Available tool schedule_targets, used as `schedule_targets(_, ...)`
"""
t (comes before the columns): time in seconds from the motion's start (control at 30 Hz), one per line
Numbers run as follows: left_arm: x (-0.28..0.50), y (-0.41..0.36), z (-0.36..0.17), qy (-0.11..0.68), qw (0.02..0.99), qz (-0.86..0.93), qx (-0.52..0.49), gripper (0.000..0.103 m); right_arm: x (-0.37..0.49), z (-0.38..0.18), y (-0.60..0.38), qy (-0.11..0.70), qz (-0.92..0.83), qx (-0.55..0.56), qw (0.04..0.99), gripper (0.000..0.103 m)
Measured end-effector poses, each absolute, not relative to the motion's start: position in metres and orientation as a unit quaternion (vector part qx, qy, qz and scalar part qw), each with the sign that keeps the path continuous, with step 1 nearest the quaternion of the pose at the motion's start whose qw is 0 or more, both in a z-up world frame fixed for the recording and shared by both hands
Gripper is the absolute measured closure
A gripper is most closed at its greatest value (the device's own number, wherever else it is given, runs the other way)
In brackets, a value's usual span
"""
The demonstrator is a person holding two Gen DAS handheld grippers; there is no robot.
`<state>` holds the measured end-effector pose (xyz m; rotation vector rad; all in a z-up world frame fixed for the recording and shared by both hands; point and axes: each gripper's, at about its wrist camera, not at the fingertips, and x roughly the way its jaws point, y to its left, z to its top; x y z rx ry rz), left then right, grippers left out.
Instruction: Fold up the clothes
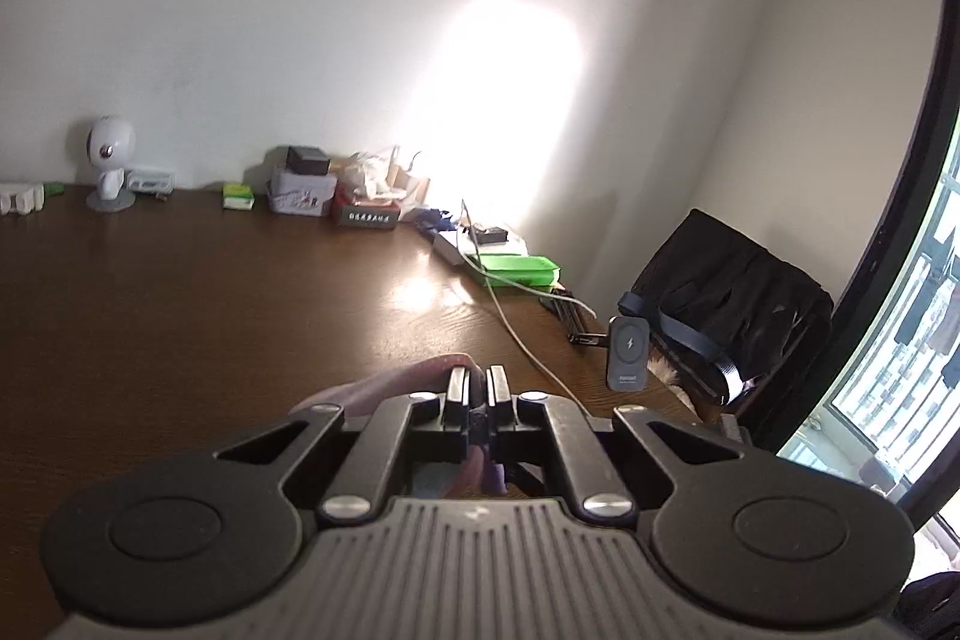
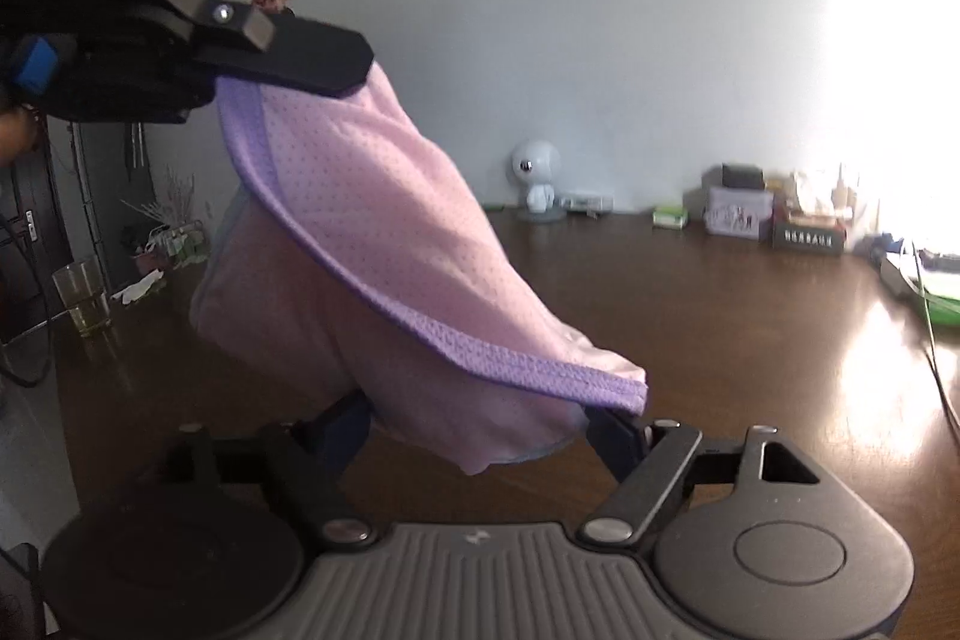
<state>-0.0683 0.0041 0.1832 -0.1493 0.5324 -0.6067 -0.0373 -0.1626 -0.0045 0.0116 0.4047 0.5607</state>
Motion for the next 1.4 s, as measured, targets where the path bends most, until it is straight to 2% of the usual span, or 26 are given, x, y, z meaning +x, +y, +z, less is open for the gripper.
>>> schedule_targets(0.07, -0.074, 0.002, 0.186, 0.250, 0.925, -0.279, -0.066, 0.098, -0.038, 0.000, -0.162, 0.191, 0.282, 0.020, 0.940, 0.065)
schedule_targets(0.1, -0.074, 0.003, 0.187, 0.249, 0.927, -0.272, -0.068, 0.098, -0.036, 0.001, -0.164, 0.205, 0.284, 0.035, 0.936, 0.099)
schedule_targets(0.2, -0.080, 0.005, 0.193, 0.231, 0.931, -0.271, -0.079, 0.098, -0.040, 0.012, -0.186, 0.191, 0.260, 0.088, 0.942, 0.098)
schedule_targets(0.33, -0.086, -0.002, 0.206, 0.203, 0.933, -0.288, -0.072, 0.098, -0.066, 0.045, -0.222, 0.127, 0.228, 0.099, 0.960, 0.098)
schedule_targets(0.47, -0.080, -0.012, 0.213, 0.193, 0.934, -0.296, -0.054, 0.098, -0.080, 0.071, -0.240, 0.096, 0.209, 0.092, 0.969, 0.098)
schedule_targets(0.6, -0.067, -0.012, 0.205, 0.203, 0.933, -0.292, -0.049, 0.098, -0.070, 0.076, -0.232, 0.167, 0.250, 0.044, 0.953, 0.098)
schedule_targets(0.8, -0.037, -0.013, 0.150, 0.274, 0.929, -0.248, -0.029, 0.098, -0.080, 0.051, -0.218, 0.250, 0.239, 0.040, 0.937, 0.097)
schedule_targets(0.87, -0.030, -0.014, 0.128, 0.299, 0.924, -0.237, -0.015, 0.098, -0.082, 0.039, -0.215, 0.278, 0.244, 0.037, 0.928, 0.095)
schedule_targets(0.9, -0.028, -0.014, 0.119, 0.309, 0.922, -0.232, -0.009, 0.098, -0.082, 0.031, -0.214, 0.294, 0.242, 0.032, 0.924, 0.090)
schedule_targets(0.97, -0.031, -0.010, 0.110, 0.312, 0.922, -0.228, -0.008, 0.091, -0.086, 0.018, -0.214, 0.318, 0.238, 0.030, 0.917, 0.088)
schedule_targets(1.0, -0.035, -0.006, 0.109, 0.311, 0.922, -0.231, -0.006, 0.089, -0.091, 0.013, -0.216, 0.324, 0.237, 0.034, 0.915, 0.084)
schedule_targets(1.03, -0.039, -0.002, 0.109, 0.306, 0.922, -0.237, -0.007, 0.078, -0.093, 0.011, -0.221, 0.323, 0.237, 0.040, 0.915, 0.076)
schedule_targets(1.07, -0.043, -0.001, 0.107, 0.304, 0.921, -0.244, -0.003, 0.059, -0.097, 0.011, -0.226, 0.318, 0.235, 0.044, 0.918, 0.071)
schedule_targets(1.13, -0.049, -0.011, 0.098, 0.311, 0.912, -0.268, 0.025, 0.042, -0.100, 0.014, -0.235, 0.304, 0.232, 0.039, 0.923, 0.054)
schedule_targets(1.3, -0.064, -0.037, 0.075, 0.325, 0.883, -0.325, 0.093, 0.038, -0.094, 0.017, -0.236, 0.287, 0.257, 0.010, 0.923, 0.045)
schedule_targets(1.4, -0.063, -0.047, 0.060, 0.337, 0.869, -0.341, 0.125, 0.040, -0.083, 0.011, -0.222, 0.298, 0.263, -0.020, 0.918, 0.046)
